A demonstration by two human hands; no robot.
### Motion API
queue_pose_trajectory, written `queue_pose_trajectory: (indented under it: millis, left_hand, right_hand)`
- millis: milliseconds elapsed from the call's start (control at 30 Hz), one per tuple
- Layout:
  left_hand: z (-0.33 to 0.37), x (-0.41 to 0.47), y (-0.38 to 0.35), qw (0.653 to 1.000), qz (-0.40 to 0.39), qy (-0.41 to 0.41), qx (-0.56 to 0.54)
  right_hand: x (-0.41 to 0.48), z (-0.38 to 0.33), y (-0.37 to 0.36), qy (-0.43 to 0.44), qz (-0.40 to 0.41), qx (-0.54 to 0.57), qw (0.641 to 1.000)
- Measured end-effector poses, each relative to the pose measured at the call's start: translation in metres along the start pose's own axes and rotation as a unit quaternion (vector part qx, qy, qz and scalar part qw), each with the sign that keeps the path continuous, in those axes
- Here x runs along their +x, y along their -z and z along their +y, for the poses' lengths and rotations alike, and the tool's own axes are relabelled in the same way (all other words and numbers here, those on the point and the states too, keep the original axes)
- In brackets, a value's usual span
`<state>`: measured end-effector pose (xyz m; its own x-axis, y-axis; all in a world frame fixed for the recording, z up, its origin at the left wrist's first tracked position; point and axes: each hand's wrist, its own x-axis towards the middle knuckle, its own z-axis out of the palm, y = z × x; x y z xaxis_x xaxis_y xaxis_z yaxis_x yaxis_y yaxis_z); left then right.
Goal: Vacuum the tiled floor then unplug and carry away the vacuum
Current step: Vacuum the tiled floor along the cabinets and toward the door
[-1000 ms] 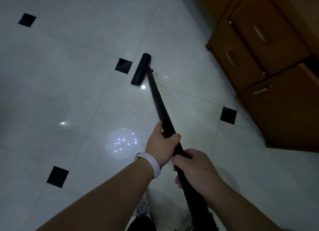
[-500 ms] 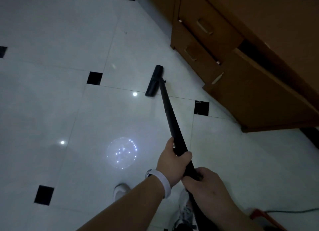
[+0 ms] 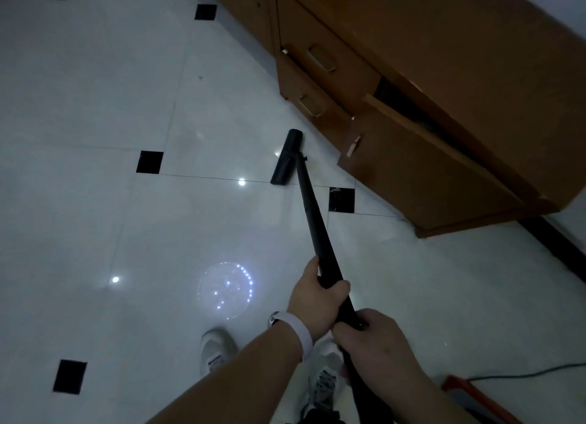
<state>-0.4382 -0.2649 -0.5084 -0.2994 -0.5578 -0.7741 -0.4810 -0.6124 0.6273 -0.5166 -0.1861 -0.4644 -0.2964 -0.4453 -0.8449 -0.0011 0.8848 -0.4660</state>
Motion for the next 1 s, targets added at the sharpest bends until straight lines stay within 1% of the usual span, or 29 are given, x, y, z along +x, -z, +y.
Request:
queue_pose_trajectory:
  millis: [167,300,433,700,833,1000]
  left_hand:
    - [0.008,0.02,0.019,1.0,0.017,-0.004,0.001]
    - [0.019,0.037,0.047,1.0,0.024,-0.01,-0.005]
    - [0.028,0.056,0.092,0.999,0.039,-0.01,-0.018]
    - [0.047,0.091,0.209,0.997,0.071,-0.014,-0.037]
    - [0.056,0.106,0.258,0.995,0.086,-0.014,-0.053]
    - [0.073,0.123,0.305,0.993,0.09,-0.016,-0.074]
  right_hand:
    - [0.014,-0.022,-0.012,-0.002,-0.008,0.023,1.0]
    - [0.028,-0.051,-0.029,-0.005,-0.015,0.019,1.0]
    - [0.042,-0.09,-0.057,-0.006,-0.023,0.013,1.0]
    - [0.07,-0.181,-0.138,0.013,-0.056,-0.025,0.998]
    - [0.083,-0.222,-0.171,0.006,-0.072,-0.029,0.997]
    - [0.098,-0.266,-0.201,-0.003,-0.067,-0.035,0.997]
